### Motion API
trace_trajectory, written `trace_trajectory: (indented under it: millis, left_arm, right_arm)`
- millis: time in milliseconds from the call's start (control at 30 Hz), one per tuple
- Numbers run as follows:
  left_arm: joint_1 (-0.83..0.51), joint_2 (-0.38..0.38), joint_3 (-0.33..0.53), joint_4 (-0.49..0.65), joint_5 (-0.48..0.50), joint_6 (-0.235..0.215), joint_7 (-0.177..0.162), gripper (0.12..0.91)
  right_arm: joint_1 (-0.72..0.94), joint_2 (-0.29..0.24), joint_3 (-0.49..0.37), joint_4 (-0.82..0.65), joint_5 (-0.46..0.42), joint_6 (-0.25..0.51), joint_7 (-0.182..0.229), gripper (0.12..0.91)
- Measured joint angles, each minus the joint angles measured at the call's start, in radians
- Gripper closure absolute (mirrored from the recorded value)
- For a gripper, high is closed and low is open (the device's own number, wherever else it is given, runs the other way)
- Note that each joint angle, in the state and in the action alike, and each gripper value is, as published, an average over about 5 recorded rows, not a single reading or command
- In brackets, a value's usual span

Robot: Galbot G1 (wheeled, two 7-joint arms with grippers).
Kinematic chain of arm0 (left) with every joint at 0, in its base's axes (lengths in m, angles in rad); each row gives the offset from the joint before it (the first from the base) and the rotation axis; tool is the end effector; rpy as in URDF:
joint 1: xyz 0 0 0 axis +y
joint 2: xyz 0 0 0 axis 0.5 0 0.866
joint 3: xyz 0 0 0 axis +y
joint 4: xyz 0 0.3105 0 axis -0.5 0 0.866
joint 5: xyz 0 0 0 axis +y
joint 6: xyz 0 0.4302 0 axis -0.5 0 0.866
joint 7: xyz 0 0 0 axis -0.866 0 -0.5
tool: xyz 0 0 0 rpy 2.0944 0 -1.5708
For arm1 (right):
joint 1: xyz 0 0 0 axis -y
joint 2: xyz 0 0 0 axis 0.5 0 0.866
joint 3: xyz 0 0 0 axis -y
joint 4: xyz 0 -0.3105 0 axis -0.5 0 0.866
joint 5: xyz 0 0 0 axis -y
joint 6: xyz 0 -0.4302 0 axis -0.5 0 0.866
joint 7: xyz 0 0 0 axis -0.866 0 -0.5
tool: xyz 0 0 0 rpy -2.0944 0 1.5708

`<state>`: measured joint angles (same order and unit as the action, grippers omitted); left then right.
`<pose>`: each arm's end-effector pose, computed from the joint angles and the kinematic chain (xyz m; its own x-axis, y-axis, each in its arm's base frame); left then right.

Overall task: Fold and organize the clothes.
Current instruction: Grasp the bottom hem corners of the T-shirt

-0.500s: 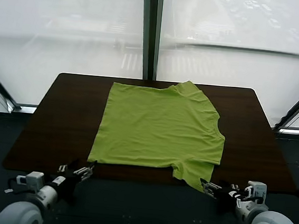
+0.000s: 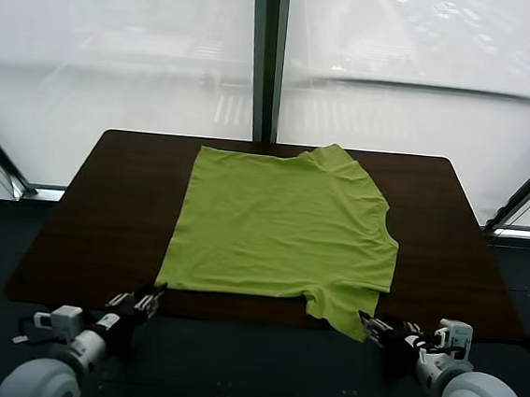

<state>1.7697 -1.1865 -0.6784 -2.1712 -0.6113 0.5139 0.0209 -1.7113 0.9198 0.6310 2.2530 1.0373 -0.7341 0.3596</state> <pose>0.2353 0.0760 -0.2634 -0.7972 0.2034 0.5684 0.0850 0.9699 -0.2280 0.2556 -0.0523 -0.2121 -0.6412 -0.1791 0.7462 -0.0421 0.9791 0.1988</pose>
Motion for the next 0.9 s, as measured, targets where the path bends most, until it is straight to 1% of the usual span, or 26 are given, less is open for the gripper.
trace_trajectory:
  millis: [133, 300, 500, 800, 900]
  left_arm:
    - [-0.001, -0.003, 0.003, 0.000, 0.003, 0.005, 0.001, 0.870]
    - [-0.001, -0.007, 0.005, 0.003, 0.003, 0.006, 0.001, 0.881]
    - [0.004, -0.013, 0.005, 0.003, 0.003, 0.004, 0.002, 0.881]
    - [0.025, -0.020, -0.002, -0.019, 0.002, 0.017, 0.001, 0.881]
    - [0.042, -0.022, -0.010, -0.033, 0.004, 0.020, 0.000, 0.881]
  right_arm:
    - [0.000, -0.001, -0.006, 0.000, 0.000, 0.000, 0.000, 0.794]
    - [-0.002, -0.001, -0.006, 0.004, 0.001, 0.000, -0.007, 0.880]
    - [-0.024, -0.010, 0.013, 0.033, 0.002, -0.004, -0.017, 0.887]
    - [-0.124, -0.026, 0.063, 0.123, 0.003, 0.008, -0.001, 0.887]
    - [-0.166, -0.030, 0.078, 0.147, 0.005, 0.009, 0.010, 0.887]
